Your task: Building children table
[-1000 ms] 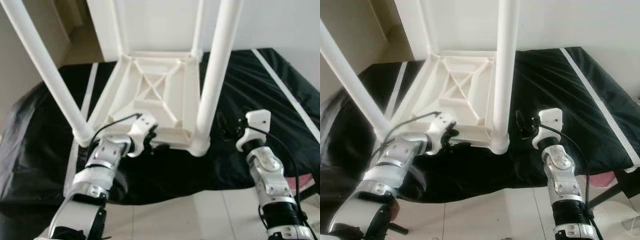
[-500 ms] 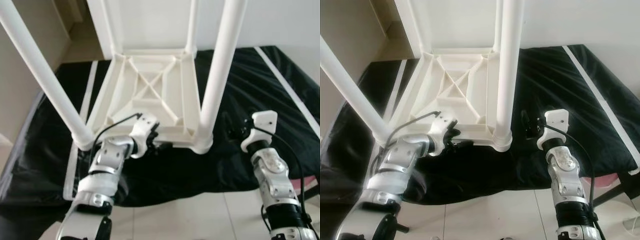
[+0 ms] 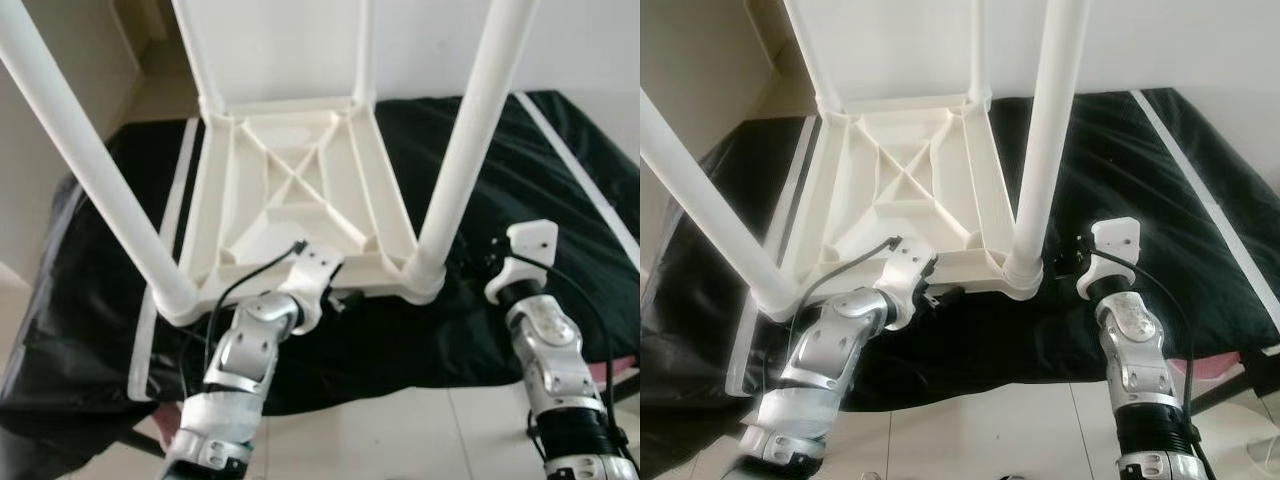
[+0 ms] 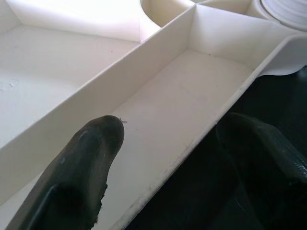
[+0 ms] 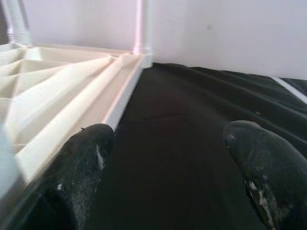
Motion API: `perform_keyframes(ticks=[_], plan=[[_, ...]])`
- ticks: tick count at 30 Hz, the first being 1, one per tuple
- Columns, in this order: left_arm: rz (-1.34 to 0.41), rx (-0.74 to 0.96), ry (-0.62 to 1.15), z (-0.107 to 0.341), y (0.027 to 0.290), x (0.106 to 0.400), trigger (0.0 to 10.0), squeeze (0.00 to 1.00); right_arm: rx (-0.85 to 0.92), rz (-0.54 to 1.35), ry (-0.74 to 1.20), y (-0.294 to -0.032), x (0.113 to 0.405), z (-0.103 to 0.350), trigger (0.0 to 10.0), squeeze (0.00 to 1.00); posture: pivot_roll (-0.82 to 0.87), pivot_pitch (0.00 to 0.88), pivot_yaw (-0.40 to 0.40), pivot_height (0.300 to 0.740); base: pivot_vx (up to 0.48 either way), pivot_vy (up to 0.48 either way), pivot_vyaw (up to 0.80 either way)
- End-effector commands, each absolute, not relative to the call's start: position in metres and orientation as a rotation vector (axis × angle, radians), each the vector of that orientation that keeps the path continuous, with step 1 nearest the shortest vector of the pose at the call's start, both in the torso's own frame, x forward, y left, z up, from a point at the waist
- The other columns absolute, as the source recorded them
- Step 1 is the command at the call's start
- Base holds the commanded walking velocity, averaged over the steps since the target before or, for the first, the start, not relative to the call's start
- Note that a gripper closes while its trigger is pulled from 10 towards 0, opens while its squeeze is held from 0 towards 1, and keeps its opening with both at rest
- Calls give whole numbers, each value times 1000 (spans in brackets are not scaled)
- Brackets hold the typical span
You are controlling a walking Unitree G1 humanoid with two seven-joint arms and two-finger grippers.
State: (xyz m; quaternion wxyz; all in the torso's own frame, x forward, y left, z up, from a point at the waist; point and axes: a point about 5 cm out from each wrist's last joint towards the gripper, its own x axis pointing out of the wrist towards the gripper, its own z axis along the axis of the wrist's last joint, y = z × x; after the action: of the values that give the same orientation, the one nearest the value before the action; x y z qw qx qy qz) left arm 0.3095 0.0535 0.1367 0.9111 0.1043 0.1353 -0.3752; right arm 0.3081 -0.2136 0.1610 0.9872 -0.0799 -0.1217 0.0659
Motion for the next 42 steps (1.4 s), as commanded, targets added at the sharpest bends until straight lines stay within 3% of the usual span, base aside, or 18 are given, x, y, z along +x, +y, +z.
perform_keyframes(ticks=[1,5,11,17,23,31,42], plan=[[-892,206,301,128,54,300,10000,0,-184,145,-228,-218,305,159,10000,0,-61,90,37,740,0,0,0],[-930,222,244,135,60,298,10000,0,-210,126,-222,-230,302,161,10000,0,-68,88,38,740,0,0,0],[-1016,181,145,153,72,290,10000,0,-214,247,-180,-237,287,160,10000,0,-76,88,45,740,0,0,0],[-988,124,123,160,79,290,10000,0,-208,439,-112,-221,275,154,10000,0,-80,85,53,740,0,0,0],[-983,187,125,156,81,285,10000,0,-241,705,1,-197,257,145,10000,0,-76,75,50,740,0,0,0],[-1005,178,112,156,79,279,10000,0,-214,803,10,-185,261,152,10000,0,-62,54,42,740,0,0,0],[-1071,226,40,158,76,266,10000,0,-179,769,-98,-168,286,164,10000,0,-33,37,29,740,0,0,0]])
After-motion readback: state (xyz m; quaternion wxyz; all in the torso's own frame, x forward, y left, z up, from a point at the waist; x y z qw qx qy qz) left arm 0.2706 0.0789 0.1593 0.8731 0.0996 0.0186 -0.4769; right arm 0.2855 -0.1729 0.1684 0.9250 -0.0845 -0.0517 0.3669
